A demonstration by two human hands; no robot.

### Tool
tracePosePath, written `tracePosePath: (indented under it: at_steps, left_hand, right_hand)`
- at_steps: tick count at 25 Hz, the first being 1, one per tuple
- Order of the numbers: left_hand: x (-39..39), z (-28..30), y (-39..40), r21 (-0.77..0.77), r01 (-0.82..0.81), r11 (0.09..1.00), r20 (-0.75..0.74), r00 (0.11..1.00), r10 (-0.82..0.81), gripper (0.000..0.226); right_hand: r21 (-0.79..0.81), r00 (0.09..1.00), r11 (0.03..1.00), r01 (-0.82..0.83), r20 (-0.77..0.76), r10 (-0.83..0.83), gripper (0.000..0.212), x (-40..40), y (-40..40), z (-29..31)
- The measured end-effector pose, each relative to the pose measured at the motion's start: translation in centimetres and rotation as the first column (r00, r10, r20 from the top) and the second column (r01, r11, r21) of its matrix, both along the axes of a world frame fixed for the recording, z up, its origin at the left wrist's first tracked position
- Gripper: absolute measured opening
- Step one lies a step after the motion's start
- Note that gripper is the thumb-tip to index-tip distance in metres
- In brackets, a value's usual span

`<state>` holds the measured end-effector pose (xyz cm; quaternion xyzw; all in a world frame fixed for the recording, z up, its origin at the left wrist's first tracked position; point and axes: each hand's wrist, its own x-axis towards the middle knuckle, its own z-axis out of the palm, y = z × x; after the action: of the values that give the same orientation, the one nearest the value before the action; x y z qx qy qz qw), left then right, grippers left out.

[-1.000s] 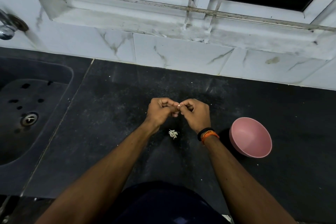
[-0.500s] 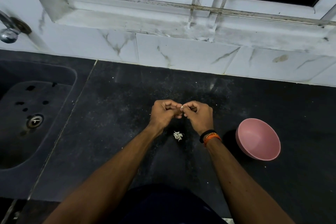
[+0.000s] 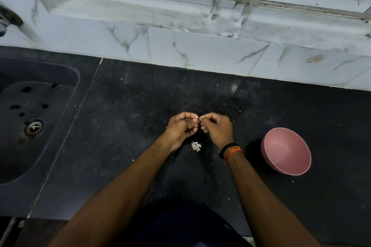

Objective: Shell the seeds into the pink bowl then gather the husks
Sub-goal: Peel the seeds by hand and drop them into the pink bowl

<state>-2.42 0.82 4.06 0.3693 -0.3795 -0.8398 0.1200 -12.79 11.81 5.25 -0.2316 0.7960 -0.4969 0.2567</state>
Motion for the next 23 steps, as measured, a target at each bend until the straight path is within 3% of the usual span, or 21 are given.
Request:
tracePosePath:
  at_steps: [3, 11, 16, 21, 23]
  left_hand:
    - [0.1, -0.6, -0.5, 0.090, -0.046, 0.995, 0.006, 0.999, 0.045, 0.016]
    - [0.4, -1.2, -0.7, -0.041, 0.021, 0.999, 0.092, 0.996, -0.018, 0.018]
    - [0.3, -1.2, -0.7, -0.100, 0.048, 0.994, 0.104, 0.994, -0.037, 0.017]
    - [0.3, -1.0, -0.6, -0.086, 0.047, 0.995, 0.101, 0.994, -0.039, 0.019]
    - [0.3, -1.0, -0.6, -0.084, 0.045, 0.995, 0.107, 0.994, -0.036, 0.018]
  right_hand:
    - [0.061, 1.000, 0.998, 0.017, 0.000, -0.017, 0.010, -0.1, -0.1, -0.8]
    - [0.237, 0.995, 0.969, -0.077, -0.043, 0.089, 0.019, -0.5, -0.5, -2.3]
    - [0.247, 0.990, 0.962, -0.117, -0.042, 0.132, 0.032, -0.8, -0.8, -2.1]
    - [0.231, 0.994, 0.970, -0.080, -0.056, 0.096, 0.017, -0.9, -0.7, -1.6]
    - [0.221, 0.993, 0.972, -0.084, -0.064, 0.101, 0.020, -1.0, -0.6, -1.5]
